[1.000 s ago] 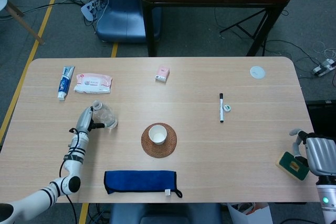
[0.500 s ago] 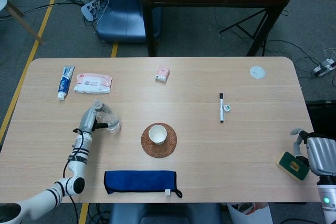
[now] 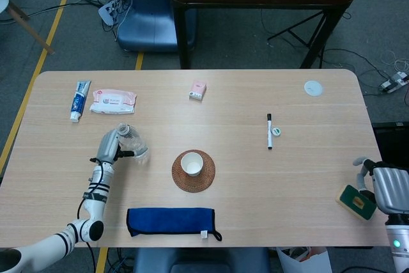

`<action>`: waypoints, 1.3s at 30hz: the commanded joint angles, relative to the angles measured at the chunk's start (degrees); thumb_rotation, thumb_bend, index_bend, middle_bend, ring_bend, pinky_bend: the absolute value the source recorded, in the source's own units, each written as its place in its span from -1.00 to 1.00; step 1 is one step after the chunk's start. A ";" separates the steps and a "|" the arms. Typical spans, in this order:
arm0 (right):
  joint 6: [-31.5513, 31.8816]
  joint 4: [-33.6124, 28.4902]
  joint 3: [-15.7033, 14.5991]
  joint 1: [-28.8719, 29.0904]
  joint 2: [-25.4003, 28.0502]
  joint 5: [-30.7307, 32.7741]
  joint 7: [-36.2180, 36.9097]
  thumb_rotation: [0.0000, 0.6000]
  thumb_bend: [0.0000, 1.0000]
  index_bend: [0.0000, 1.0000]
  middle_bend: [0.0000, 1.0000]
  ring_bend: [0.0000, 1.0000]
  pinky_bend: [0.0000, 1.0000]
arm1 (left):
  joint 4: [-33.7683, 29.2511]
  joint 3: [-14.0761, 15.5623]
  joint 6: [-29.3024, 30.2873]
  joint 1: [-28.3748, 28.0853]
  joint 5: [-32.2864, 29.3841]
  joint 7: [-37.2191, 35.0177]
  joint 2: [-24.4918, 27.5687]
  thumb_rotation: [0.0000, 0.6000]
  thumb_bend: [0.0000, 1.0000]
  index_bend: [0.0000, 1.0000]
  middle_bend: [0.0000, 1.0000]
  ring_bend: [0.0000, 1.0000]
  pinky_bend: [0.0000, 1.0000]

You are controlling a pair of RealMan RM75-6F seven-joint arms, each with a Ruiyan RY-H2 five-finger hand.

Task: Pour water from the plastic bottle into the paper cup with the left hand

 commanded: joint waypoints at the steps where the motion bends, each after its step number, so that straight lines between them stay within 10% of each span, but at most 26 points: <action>1: -0.08 0.00 -0.05 0.04 -0.08 -0.02 -0.11 1.00 0.09 -0.16 0.09 0.01 0.08 | -5.48 0.30 2.59 0.68 -1.58 10.33 2.41 1.00 -0.87 0.44 0.38 -0.09 -0.29; 20: 0.36 -0.57 -0.03 -0.10 0.41 -0.41 0.21 1.00 0.08 -0.16 0.09 0.01 0.08 | -20.36 5.13 11.59 -0.21 -0.12 47.20 7.76 1.00 -0.86 0.47 0.42 -0.05 -0.29; 39: 1.72 -1.31 0.33 -0.60 1.45 -1.01 1.49 1.00 0.08 -0.16 0.09 0.01 0.08 | -19.37 7.32 10.86 -4.14 -3.47 69.47 5.22 1.00 -0.86 0.46 0.43 -0.05 -0.30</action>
